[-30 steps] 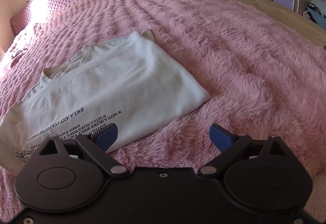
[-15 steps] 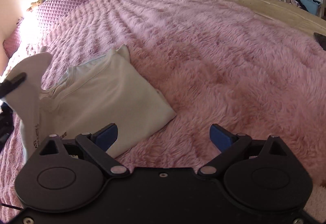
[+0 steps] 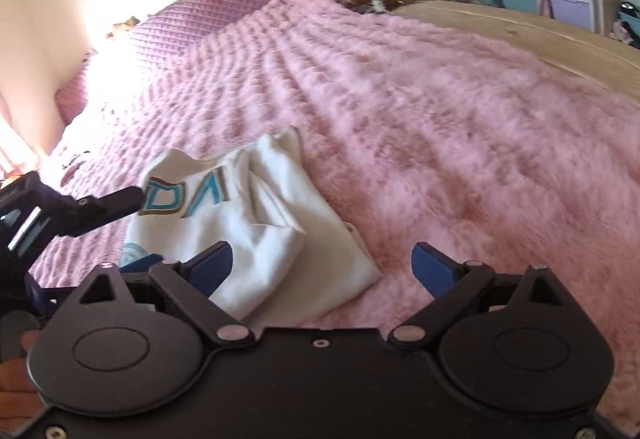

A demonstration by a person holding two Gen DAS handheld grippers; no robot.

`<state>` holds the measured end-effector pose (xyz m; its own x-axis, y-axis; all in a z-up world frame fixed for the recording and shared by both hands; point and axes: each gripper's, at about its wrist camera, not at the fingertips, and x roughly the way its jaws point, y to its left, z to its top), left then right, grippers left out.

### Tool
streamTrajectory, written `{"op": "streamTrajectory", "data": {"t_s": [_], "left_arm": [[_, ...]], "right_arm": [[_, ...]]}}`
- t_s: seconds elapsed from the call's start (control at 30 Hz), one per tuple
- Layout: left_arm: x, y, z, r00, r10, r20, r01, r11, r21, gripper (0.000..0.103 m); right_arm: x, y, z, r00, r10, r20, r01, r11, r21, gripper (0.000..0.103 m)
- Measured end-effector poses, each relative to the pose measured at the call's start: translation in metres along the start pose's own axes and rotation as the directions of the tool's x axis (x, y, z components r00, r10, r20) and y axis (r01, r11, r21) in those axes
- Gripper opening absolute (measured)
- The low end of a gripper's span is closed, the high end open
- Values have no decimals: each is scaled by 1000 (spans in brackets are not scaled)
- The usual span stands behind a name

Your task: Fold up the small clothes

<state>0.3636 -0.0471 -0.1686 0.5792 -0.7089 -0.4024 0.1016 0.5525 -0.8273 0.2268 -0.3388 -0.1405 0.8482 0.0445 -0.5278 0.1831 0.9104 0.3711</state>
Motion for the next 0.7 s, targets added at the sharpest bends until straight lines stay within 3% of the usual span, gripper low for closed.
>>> {"op": "streamTrajectory", "data": {"t_s": [0.07,0.13,0.17,0.27,0.3,0.33,0.5,0.6,0.7], "left_arm": [[-28,16,6,995,82,57,-82,997,-8,67],[-47,37,9,983,161,87,-157,986,-49,66],[-60,52,12,976,193,97,-185,979,-90,66],[-77,76,11,970,222,102,-206,967,-148,66],[-79,80,10,969,230,94,-214,964,-157,66],[-79,81,8,969,230,84,-215,963,-160,66],[-70,72,-2,978,202,52,-194,973,-127,67],[-54,73,-5,979,204,11,-201,973,-111,67],[-41,84,-11,974,221,-42,-225,963,-146,66]], "right_arm": [[15,4,2,998,53,-18,-53,999,-1,90],[33,7,5,995,85,-42,-85,996,1,74],[42,8,6,994,86,-65,-85,996,10,61],[69,11,7,985,104,-139,-96,993,66,36],[74,13,9,985,106,-139,-99,993,57,20],[75,17,9,987,98,-128,-93,995,40,15],[29,25,27,998,70,0,-70,998,3,5],[32,6,25,997,16,-73,-12,998,58,5],[58,-14,0,986,-32,-161,43,997,69,10]]}}
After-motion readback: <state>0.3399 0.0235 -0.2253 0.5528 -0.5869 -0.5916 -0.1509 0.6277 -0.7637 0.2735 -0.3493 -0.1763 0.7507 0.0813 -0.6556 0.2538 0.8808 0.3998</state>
